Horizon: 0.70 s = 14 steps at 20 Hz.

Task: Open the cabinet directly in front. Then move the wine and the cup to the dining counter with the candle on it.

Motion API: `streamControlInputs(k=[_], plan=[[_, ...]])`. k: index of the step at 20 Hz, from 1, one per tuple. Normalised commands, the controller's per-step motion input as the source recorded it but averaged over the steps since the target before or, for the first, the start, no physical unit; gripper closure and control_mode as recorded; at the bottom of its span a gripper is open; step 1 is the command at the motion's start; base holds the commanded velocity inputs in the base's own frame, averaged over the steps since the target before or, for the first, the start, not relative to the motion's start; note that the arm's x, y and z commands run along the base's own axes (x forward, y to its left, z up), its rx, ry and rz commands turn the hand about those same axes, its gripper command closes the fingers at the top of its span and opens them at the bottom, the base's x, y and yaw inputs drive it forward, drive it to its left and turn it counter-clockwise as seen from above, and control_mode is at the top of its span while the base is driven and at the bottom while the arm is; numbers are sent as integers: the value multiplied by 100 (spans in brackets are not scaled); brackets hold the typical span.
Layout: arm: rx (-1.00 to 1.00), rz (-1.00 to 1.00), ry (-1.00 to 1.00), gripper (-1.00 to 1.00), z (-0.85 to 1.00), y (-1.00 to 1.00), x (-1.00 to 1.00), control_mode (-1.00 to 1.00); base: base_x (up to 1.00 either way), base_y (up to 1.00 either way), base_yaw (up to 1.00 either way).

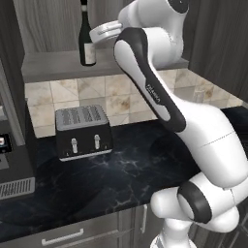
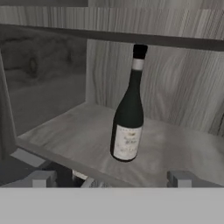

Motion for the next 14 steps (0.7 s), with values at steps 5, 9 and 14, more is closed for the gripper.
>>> streamControlInputs(k=[5,9,14], plan=[[0,-15,-2,-100,0,0,11,-100,0,0,0],[0,-7,0,-100,0,8,16,-100,0,0,0],[0,-2,0,-100,0,11,22,-100,0,0,0]])
